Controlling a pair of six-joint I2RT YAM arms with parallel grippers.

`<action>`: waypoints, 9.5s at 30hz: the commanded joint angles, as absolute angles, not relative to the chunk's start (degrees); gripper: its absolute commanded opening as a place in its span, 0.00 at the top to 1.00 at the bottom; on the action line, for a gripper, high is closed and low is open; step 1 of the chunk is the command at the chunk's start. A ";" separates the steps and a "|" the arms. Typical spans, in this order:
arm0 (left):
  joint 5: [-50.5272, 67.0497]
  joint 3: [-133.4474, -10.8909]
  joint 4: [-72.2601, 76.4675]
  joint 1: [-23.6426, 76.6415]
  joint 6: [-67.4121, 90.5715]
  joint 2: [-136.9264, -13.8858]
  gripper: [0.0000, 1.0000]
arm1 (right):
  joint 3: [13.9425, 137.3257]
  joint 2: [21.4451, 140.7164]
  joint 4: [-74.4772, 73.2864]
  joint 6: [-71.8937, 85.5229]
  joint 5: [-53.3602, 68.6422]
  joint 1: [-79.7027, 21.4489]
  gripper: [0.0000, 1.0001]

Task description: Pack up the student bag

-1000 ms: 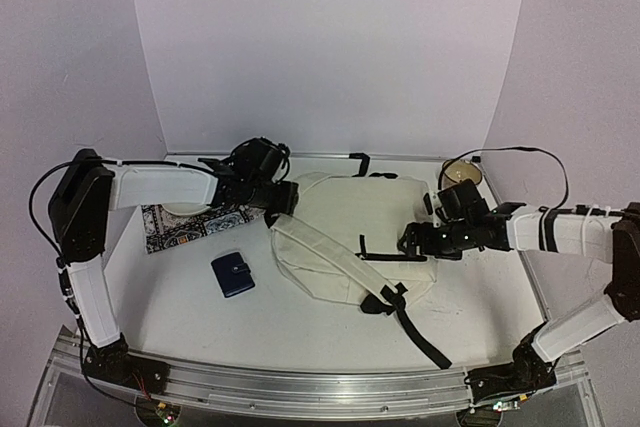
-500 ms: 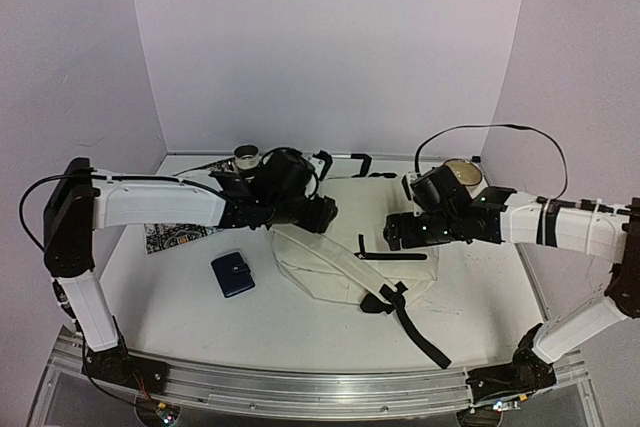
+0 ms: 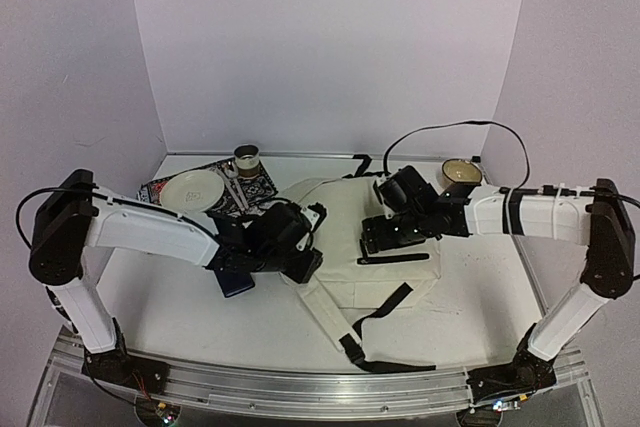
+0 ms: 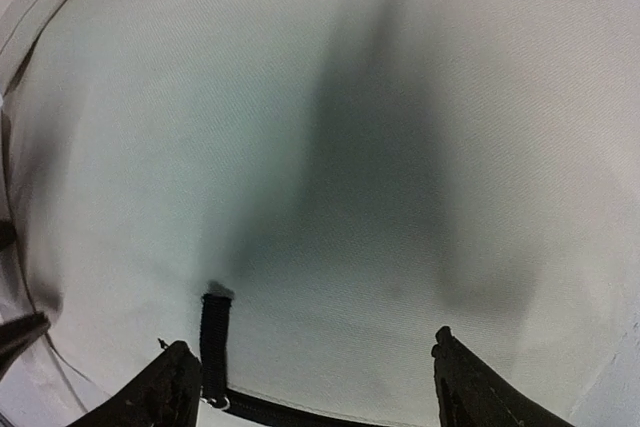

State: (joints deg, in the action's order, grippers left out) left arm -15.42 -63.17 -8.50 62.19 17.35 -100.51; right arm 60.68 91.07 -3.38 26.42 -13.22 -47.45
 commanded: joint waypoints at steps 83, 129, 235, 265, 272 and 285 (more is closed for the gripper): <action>-10.21 -45.40 -5.79 43.86 39.01 -84.51 0.85 | 43.49 73.86 -4.37 26.53 -10.43 -36.74 0.92; 4.04 -39.51 -15.81 36.75 54.77 -90.13 0.56 | 37.51 65.10 3.45 23.48 -6.76 -36.75 0.05; 7.43 -56.60 -7.19 46.67 39.68 -88.06 0.43 | 59.78 94.67 18.18 33.37 8.40 -52.79 0.46; 19.04 -54.08 0.14 44.32 45.90 -92.35 0.49 | 51.50 105.24 37.77 45.63 16.32 -45.98 0.74; 19.44 -51.81 3.34 43.31 48.10 -92.70 0.54 | 49.27 105.99 43.20 48.69 19.64 -44.51 0.75; 26.02 -52.78 8.58 43.30 50.17 -97.47 0.59 | 44.84 109.76 55.71 56.95 25.04 -41.65 0.79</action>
